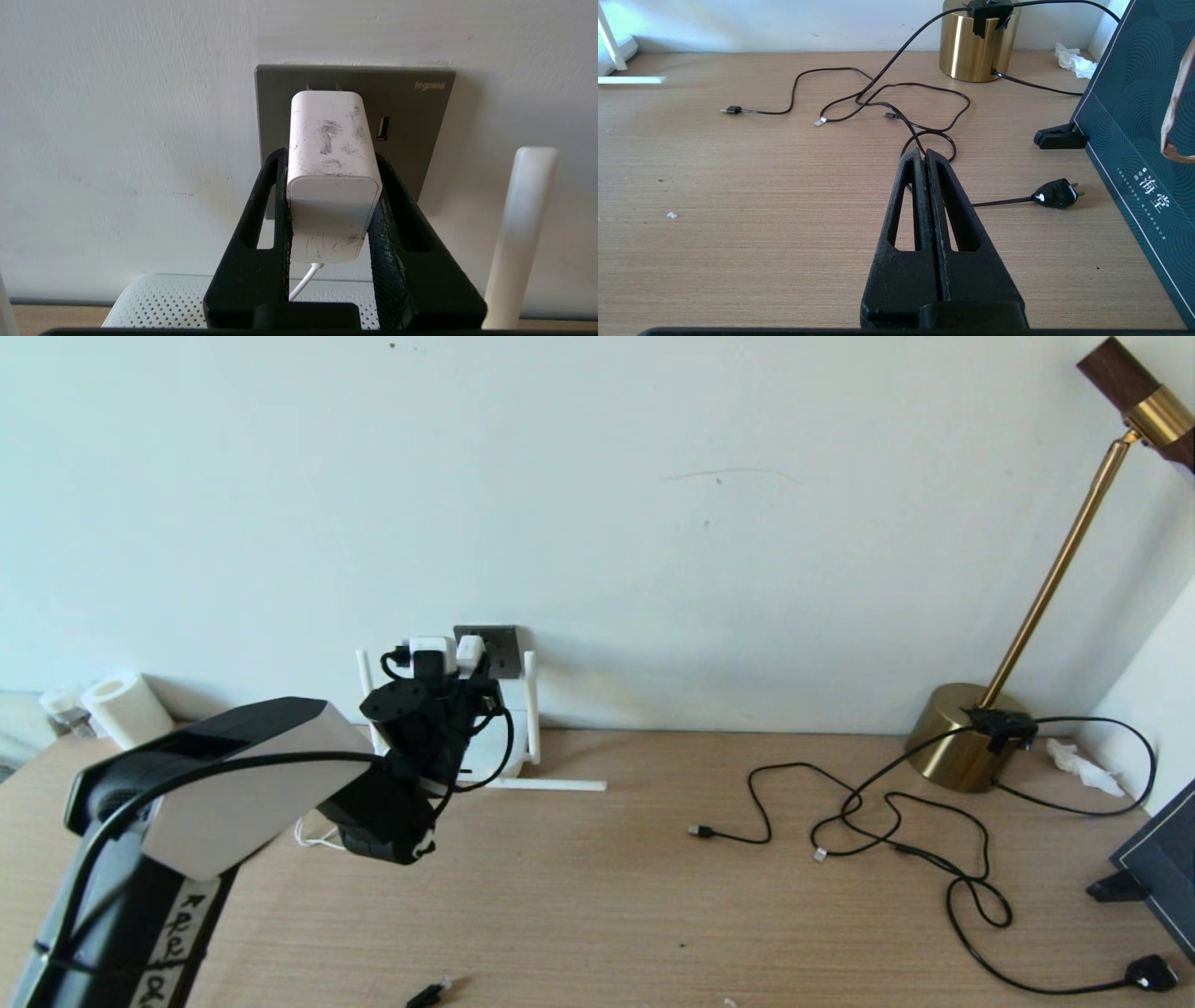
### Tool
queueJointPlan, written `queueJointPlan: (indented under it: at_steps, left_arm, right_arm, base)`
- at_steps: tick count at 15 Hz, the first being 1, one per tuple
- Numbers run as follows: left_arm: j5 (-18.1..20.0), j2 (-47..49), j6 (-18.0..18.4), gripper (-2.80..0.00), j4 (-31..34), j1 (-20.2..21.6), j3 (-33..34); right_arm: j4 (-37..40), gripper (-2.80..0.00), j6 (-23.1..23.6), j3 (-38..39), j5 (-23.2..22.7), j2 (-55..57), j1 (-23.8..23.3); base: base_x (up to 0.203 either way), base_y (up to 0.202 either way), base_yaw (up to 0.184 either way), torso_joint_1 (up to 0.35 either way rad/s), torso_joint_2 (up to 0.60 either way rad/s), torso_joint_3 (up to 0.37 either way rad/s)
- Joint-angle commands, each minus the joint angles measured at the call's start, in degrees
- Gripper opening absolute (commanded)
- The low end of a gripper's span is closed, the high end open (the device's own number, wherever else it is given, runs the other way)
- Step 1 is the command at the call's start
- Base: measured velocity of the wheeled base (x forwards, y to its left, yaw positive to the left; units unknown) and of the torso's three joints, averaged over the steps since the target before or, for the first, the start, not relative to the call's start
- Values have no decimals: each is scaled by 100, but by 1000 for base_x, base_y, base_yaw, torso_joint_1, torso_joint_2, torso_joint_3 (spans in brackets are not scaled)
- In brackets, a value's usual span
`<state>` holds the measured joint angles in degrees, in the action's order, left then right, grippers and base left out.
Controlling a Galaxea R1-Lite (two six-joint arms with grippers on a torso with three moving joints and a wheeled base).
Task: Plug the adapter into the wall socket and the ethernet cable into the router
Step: Plug plug into socket
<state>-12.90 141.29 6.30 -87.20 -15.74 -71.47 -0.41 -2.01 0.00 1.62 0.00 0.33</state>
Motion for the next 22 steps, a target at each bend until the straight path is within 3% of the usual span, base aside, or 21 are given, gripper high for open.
queueJointPlan:
  at_steps: [1,6,22]
  left_arm:
    - [-27,-24,3,-280,-46,1,75]
    - [-10,-260,-6,-280,-46,-17,415]
    - [69,13,3,-280,-46,-35,151]
  right_arm:
    - [-2,-280,-1,0,5,0,2]
    - [-2,-280,-1,0,5,0,2]
    - [-2,-280,-1,0,5,0,2]
  base:
    - [0,0,0,0,0,0]
    - [0,0,0,0,0,0]
    - [0,0,0,0,0,0]
